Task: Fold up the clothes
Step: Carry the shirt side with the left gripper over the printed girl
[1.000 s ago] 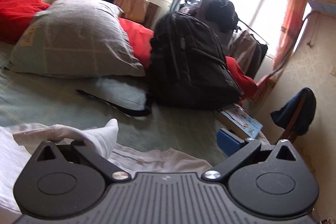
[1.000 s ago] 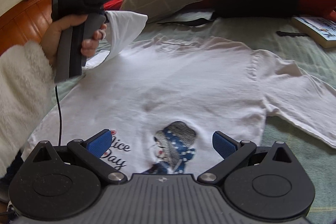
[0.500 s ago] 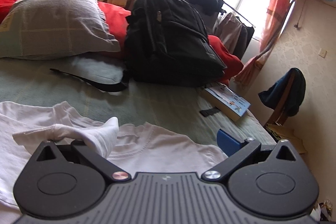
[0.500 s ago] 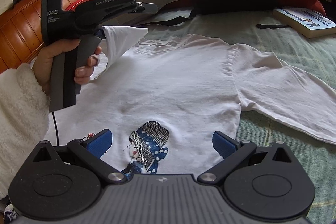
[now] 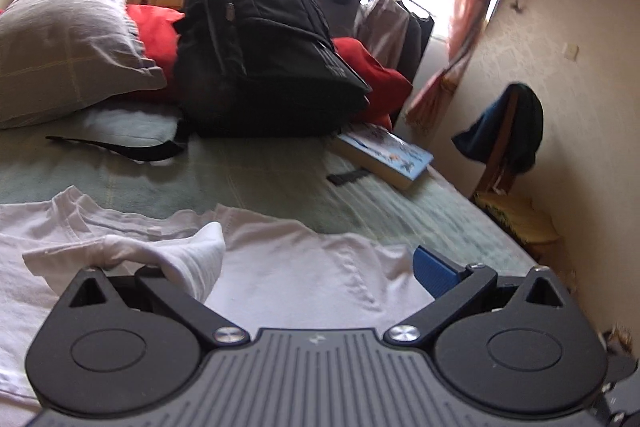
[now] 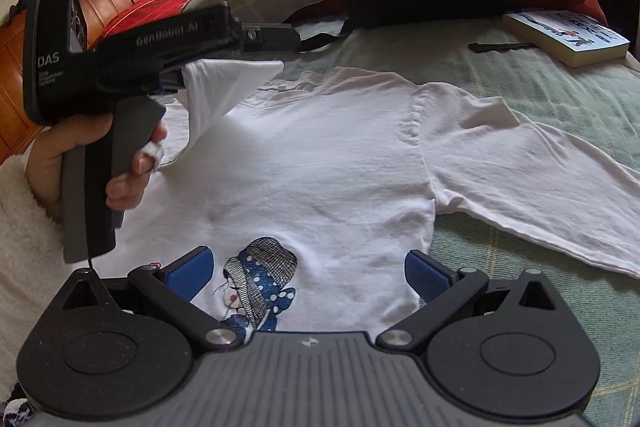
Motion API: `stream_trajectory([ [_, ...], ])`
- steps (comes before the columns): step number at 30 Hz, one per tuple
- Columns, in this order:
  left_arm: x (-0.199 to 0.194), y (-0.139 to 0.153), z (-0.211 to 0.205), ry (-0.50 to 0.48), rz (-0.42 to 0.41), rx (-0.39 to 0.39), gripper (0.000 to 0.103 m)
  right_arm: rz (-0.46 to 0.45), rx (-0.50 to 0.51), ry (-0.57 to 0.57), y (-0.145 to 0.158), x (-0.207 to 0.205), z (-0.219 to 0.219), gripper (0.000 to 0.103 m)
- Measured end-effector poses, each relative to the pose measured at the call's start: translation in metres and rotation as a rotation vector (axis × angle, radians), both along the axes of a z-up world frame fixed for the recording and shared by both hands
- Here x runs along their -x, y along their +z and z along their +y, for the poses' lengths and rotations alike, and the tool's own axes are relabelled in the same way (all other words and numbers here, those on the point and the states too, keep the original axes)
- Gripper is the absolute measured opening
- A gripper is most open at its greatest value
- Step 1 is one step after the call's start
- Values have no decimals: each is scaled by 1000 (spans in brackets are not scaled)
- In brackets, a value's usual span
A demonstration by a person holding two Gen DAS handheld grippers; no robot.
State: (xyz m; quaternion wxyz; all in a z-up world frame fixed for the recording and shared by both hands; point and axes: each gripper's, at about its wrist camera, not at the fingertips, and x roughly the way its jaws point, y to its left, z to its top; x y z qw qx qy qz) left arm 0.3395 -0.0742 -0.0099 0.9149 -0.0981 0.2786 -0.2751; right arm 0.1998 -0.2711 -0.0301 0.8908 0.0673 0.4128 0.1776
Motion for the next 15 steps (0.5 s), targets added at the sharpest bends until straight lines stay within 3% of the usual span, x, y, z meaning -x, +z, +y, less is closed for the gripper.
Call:
stream_trajectory([
  [15,14,-8,-21,-70,-5,-45,102,5,11,-39,-5,-1,-8,103],
])
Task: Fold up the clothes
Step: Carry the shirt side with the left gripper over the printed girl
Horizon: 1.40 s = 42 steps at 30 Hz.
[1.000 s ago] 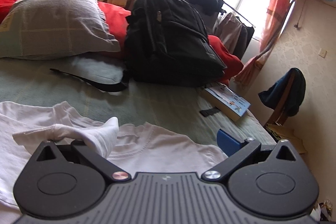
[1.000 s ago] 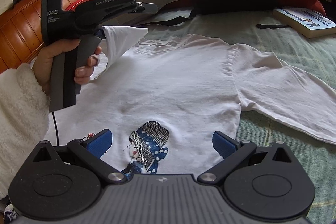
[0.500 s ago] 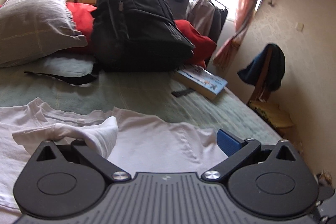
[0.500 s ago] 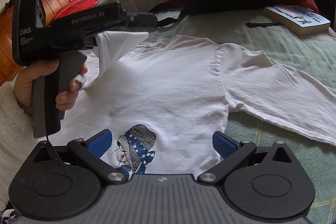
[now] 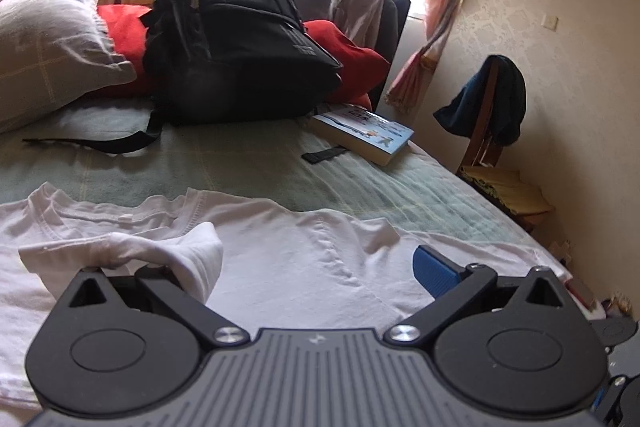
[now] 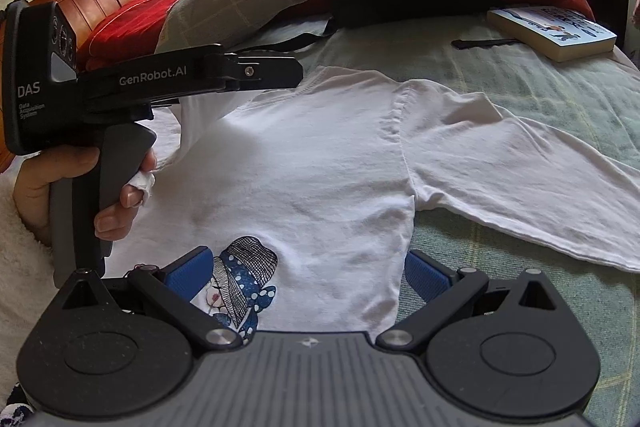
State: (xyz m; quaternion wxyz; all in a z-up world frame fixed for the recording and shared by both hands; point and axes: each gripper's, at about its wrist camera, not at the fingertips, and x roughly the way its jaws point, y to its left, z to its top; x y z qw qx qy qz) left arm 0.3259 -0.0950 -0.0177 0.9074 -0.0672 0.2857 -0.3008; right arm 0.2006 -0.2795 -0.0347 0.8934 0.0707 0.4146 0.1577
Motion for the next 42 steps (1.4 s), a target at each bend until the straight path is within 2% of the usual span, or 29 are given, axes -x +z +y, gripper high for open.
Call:
stream_trajectory([
  [7,-4,-16,-1,-9,61,-11,102,-4,-4,2,1,0,0,103],
  [13,-1,-24,-5,-74,76,-34,102,-5,1,2,1,1,-1,103],
  [15,-3,-30,-2,-87,107,-9,102,-4,2,-5,1,2,-2,103],
  [18,-7,-38,12,-96,188,96,102,-9,-2,-10,2,4,-4,103],
  [24,-6,-46,47,-62,272,272,102,-5,-9,-17,0,4,-7,103],
  [29,-22,-60,75,123,392,414,102,-8,-23,-15,-1,3,-7,103],
  [32,-31,-57,76,156,397,472,102,-9,-25,-11,-1,4,-6,103],
  [37,-42,-40,50,79,348,506,102,-9,-23,-17,0,6,-6,103],
  [40,-41,-29,31,-6,319,491,102,-10,-22,-20,0,7,-6,103],
  [42,-37,-23,24,-53,295,451,102,-12,-21,-19,1,8,-6,103],
])
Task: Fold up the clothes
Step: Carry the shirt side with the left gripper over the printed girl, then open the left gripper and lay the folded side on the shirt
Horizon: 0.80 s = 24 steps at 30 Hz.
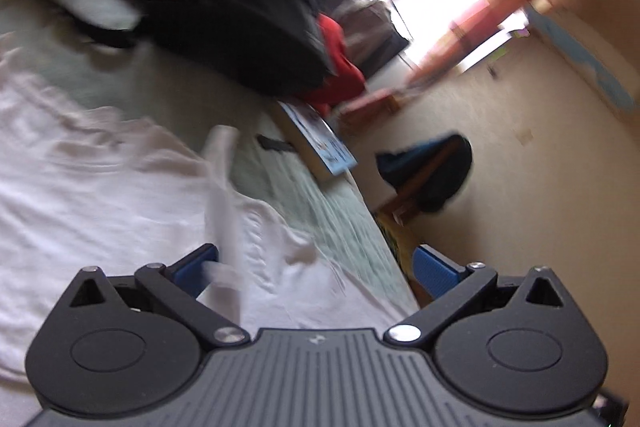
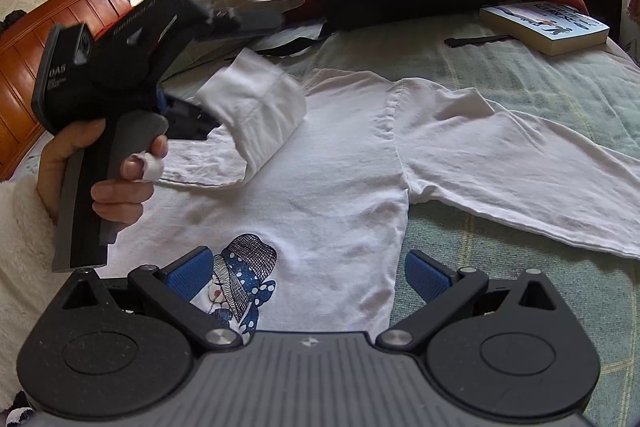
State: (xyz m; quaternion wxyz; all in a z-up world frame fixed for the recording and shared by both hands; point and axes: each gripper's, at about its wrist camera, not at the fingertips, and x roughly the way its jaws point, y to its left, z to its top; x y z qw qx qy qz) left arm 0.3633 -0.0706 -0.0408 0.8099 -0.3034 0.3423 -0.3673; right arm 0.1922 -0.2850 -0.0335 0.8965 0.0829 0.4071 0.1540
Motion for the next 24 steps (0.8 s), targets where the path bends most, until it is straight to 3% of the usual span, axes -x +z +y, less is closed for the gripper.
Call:
stream_trajectory([
  [6,15,11,23,-8,-55,-106,102,-15,-3,8,4,1,1,103],
  [13,46,19,95,60,-145,-463,102,-25,-10,24,6,-3,7,103],
  [16,63,12,128,53,-140,-587,102,-24,-15,29,4,-5,10,103],
  [20,63,-9,162,79,-63,-641,102,-16,-10,39,2,-11,20,103],
  [24,53,-26,180,123,-28,-603,102,-18,-3,55,4,-14,33,103],
])
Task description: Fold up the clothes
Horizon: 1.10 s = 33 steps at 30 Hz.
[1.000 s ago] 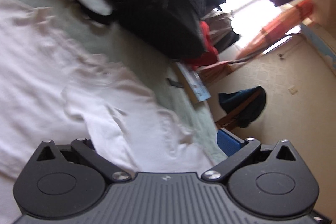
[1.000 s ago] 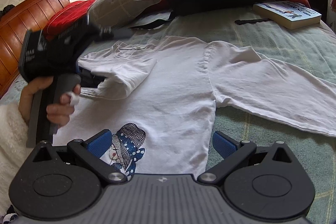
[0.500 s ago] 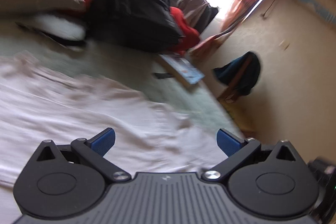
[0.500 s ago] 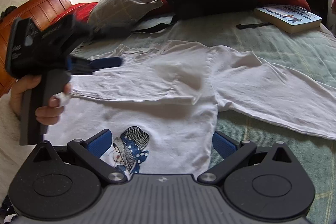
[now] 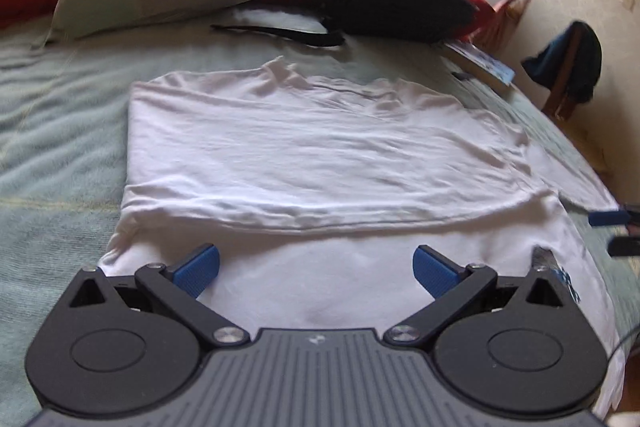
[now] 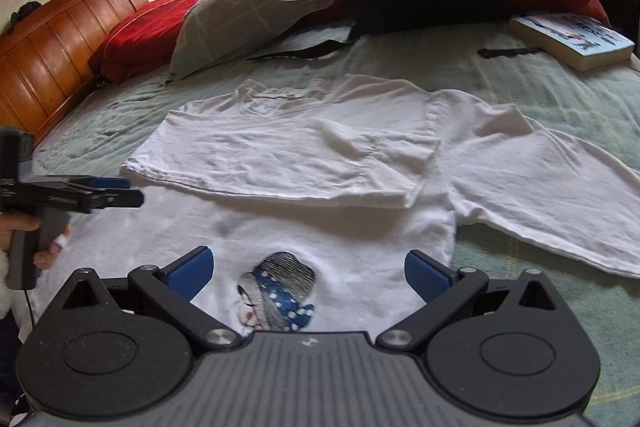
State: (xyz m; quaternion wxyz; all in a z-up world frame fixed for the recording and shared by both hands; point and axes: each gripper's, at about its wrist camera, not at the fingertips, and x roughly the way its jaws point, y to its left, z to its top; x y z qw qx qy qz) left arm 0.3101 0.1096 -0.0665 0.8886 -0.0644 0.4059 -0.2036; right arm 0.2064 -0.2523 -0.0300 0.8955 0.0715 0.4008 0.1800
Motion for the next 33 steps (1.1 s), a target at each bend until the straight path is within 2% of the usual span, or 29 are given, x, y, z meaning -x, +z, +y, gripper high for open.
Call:
stream_trajectory([
  [2,-5,-5,4,22,-15,16,102,-6,10,10,2,0,6,103],
  [6,-1,-6,25,147,-63,-15,102,-15,34,12,3,-2,9,103],
  [9,8,-11,48,180,-67,20,102,-8,53,6,1,-7,9,103],
  [13,18,1,45,177,-84,10,102,-14,67,5,-1,-15,9,103],
  [16,21,17,35,116,-145,37,102,-28,49,-1,2,-19,6,103],
  [19,5,24,22,76,-178,65,102,-42,21,-12,4,-22,3,103],
  [20,-4,22,19,77,-173,72,102,-44,7,-10,4,-23,2,103],
  [23,-29,2,14,115,-80,66,102,-48,-38,8,4,-26,0,103],
  [25,-33,-13,15,140,-45,48,102,-54,-69,23,3,-28,-5,103],
  [26,-27,-12,14,134,-74,47,102,-61,-88,30,3,-30,-9,103],
  [28,-18,-6,12,134,-71,47,102,-84,-131,40,3,-37,-19,103],
  [29,-13,-2,11,122,-85,49,102,-90,-145,41,3,-42,-24,101],
  [30,-8,2,8,102,-104,45,102,-90,-148,36,2,-50,-29,94],
  [31,-3,6,6,81,-123,42,102,-89,-141,26,0,-59,-33,83],
  [32,0,9,2,62,-134,31,102,-86,-128,13,-2,-70,-37,79],
  [33,2,10,-1,46,-140,17,102,-83,-115,1,-5,-80,-42,68],
])
